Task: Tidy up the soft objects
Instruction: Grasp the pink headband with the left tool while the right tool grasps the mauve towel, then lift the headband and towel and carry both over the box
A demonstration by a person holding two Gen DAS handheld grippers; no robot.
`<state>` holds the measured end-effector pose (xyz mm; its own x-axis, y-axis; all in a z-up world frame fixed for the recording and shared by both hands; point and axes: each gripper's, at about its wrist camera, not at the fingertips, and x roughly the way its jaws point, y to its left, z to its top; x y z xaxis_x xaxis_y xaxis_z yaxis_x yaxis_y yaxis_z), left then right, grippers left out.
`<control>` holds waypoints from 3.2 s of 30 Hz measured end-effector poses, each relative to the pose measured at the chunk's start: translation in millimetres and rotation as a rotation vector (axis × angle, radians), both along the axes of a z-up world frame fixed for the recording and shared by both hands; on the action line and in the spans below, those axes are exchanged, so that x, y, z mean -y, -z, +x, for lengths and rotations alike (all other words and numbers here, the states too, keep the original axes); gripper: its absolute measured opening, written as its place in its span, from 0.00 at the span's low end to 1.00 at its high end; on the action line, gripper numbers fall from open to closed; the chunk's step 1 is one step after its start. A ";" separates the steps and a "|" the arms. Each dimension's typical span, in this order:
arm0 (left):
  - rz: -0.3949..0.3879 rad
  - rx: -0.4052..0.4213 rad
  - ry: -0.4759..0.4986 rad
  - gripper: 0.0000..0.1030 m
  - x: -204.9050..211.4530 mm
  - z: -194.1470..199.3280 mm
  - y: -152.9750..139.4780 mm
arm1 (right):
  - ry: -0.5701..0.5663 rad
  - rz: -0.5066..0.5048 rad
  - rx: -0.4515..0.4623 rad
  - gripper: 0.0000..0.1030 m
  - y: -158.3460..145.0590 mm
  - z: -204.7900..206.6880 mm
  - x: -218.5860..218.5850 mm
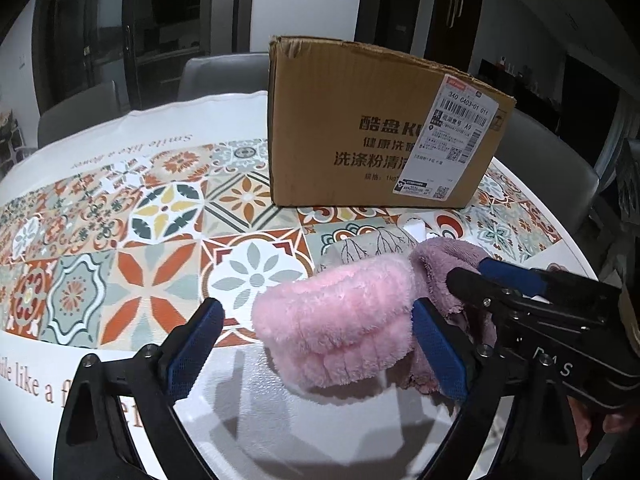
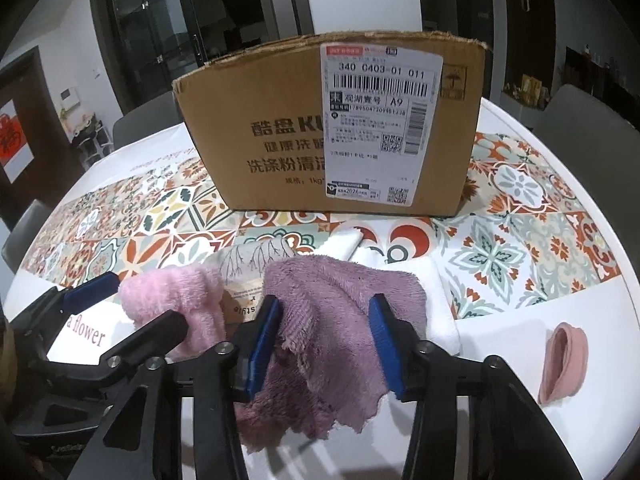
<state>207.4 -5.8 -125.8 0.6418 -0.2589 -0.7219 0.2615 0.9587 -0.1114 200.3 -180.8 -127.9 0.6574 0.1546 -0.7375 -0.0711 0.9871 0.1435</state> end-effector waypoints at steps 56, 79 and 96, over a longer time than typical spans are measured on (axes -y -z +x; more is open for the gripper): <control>-0.067 0.359 0.018 0.30 1.1 -63.4 -133.2 | 0.020 0.112 0.384 0.11 -130.2 -82.3 2.4; -0.061 0.539 0.037 0.30 8.2 -35.0 -191.9 | 0.035 0.089 0.577 0.11 -193.1 -66.2 11.1; -0.024 0.569 0.040 0.30 31.7 21.5 -196.1 | 0.023 0.051 0.629 0.11 -212.8 -13.8 14.7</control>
